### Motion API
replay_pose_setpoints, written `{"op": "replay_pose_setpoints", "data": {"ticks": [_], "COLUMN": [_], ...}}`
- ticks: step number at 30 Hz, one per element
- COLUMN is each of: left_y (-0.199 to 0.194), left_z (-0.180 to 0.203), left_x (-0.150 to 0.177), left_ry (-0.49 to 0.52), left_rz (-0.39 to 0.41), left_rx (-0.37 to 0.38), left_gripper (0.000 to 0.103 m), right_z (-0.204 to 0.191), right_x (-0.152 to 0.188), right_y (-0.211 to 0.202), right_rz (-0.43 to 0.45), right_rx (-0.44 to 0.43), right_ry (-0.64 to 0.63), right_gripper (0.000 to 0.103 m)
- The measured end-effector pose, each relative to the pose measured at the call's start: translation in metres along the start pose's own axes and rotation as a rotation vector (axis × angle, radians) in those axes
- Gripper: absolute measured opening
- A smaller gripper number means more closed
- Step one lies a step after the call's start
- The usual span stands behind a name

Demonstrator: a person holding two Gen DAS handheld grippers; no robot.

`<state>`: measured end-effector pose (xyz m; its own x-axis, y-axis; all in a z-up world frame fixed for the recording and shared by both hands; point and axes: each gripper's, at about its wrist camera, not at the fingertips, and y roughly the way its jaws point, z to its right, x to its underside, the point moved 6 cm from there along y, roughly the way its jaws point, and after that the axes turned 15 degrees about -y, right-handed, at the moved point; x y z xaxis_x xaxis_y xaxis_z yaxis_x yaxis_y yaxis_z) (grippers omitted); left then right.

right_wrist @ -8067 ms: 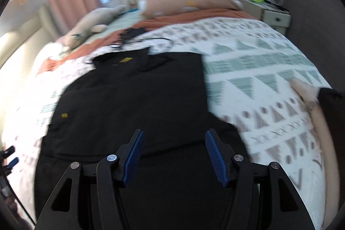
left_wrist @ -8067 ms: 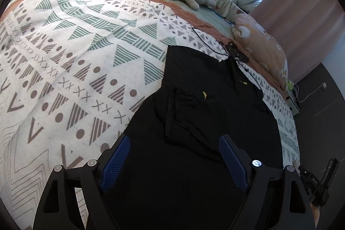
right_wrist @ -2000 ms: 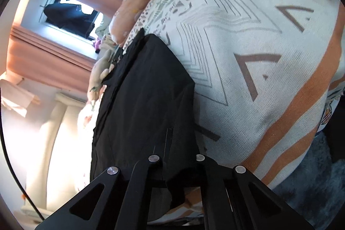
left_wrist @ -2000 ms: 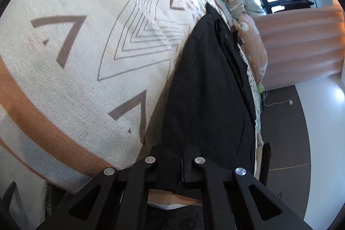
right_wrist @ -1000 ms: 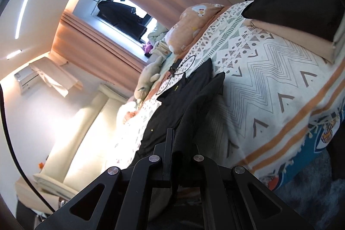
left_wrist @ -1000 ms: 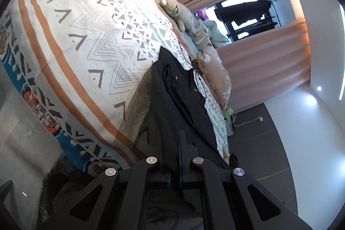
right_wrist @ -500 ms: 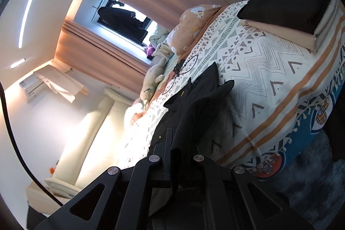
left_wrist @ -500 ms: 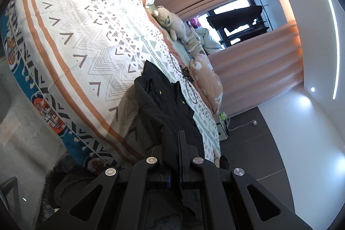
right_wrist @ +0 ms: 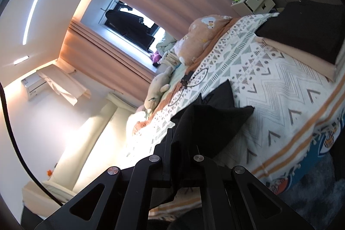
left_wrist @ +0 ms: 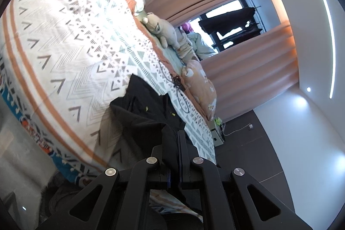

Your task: Fold large clothes

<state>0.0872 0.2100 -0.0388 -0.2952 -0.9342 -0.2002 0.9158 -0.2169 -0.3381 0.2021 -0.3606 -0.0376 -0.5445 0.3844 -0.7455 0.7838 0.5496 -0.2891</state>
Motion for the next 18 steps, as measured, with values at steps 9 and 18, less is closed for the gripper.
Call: {"op": "replay_pose_setpoints", "data": {"ticks": [9,18], "left_y": [0.045,0.122], "left_z": [0.049,0.092], "left_x": [-0.039,-0.094], "left_ry": [0.026,0.021], "left_rz": [0.025,0.035], "left_rx": [0.034,0.006], "left_gripper": [0.004,0.004], "right_z": [-0.010,-0.003], "right_x": [-0.062,-0.116], "right_y": [0.051,0.125], "right_rz": [0.064,0.107], "right_rx": [-0.007,0.032], "right_ry": [0.010,0.083], "right_gripper": [0.004,0.004]}}
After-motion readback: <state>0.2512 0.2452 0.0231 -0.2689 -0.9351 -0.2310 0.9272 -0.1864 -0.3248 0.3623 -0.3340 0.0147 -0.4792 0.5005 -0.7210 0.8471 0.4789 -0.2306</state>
